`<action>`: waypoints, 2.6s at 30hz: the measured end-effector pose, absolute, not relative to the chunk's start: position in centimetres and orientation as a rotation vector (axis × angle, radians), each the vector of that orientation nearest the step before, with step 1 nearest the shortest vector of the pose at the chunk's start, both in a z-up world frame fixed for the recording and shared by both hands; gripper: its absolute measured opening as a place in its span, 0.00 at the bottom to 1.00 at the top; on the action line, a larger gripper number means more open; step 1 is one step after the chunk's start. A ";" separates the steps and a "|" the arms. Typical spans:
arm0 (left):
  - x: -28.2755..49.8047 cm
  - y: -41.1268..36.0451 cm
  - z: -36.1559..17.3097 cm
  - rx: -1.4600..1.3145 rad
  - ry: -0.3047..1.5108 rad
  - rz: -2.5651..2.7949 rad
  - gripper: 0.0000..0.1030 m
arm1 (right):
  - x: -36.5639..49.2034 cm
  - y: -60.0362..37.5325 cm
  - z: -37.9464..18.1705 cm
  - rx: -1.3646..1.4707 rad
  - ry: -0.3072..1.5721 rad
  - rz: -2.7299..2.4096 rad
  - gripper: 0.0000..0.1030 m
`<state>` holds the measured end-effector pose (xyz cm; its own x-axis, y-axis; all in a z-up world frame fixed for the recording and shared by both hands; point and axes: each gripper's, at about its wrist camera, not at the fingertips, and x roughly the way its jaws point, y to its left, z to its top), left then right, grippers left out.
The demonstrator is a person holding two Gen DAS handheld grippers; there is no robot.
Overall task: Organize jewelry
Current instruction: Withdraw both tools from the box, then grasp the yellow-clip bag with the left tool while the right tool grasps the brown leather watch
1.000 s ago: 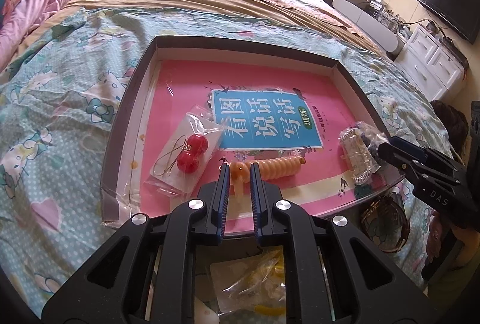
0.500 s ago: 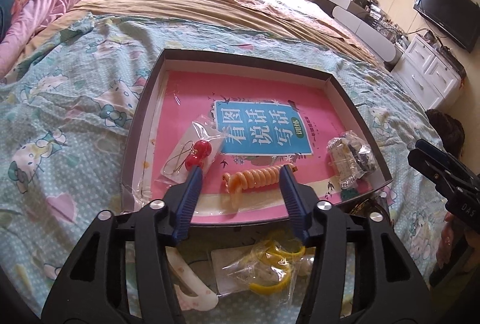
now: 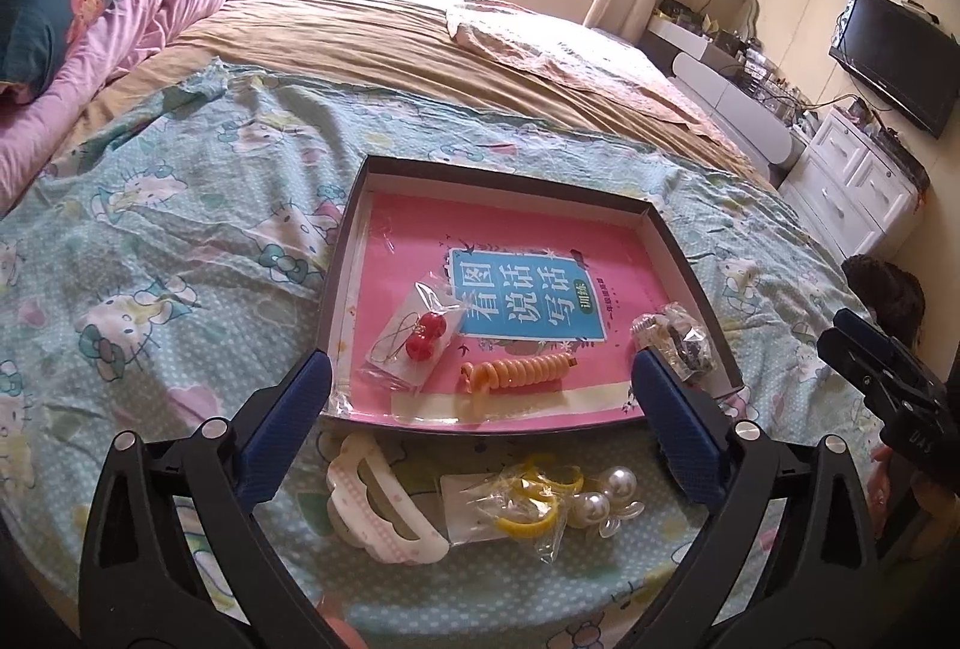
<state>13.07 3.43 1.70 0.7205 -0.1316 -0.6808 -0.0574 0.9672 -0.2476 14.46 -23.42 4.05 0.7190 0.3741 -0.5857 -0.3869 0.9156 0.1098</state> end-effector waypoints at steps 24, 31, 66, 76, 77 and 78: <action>8.5 4.7 4.7 -0.248 0.689 -0.022 0.91 | 10.6 -23.0 6.8 -0.033 0.575 0.463 0.80; 7.5 4.8 4.4 -0.235 0.696 -0.014 0.91 | 9.6 -22.3 6.2 -0.053 0.589 0.484 0.80; 6.1 0.3 -1.0 -0.088 0.859 -0.080 0.91 | 8.6 -22.0 -1.3 -0.070 0.816 0.534 0.70; 7.2 0.0 -3.6 -0.085 0.907 -0.084 0.91 | 9.5 -22.1 -3.5 -0.034 0.896 0.543 0.51; 7.3 0.2 -3.7 -0.090 0.909 -0.084 0.91 | 9.6 -22.1 -3.7 -0.032 0.904 0.545 0.48; 7.4 0.4 -3.8 -0.102 0.908 -0.090 0.90 | 9.7 -22.0 -3.9 -0.031 0.910 0.548 0.47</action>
<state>7.36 0.37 -3.82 0.6122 -0.1210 -0.7814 0.0347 0.9914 -0.1263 9.74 -21.97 -3.94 0.4870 0.4373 -0.7560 -0.4631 0.8632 0.2011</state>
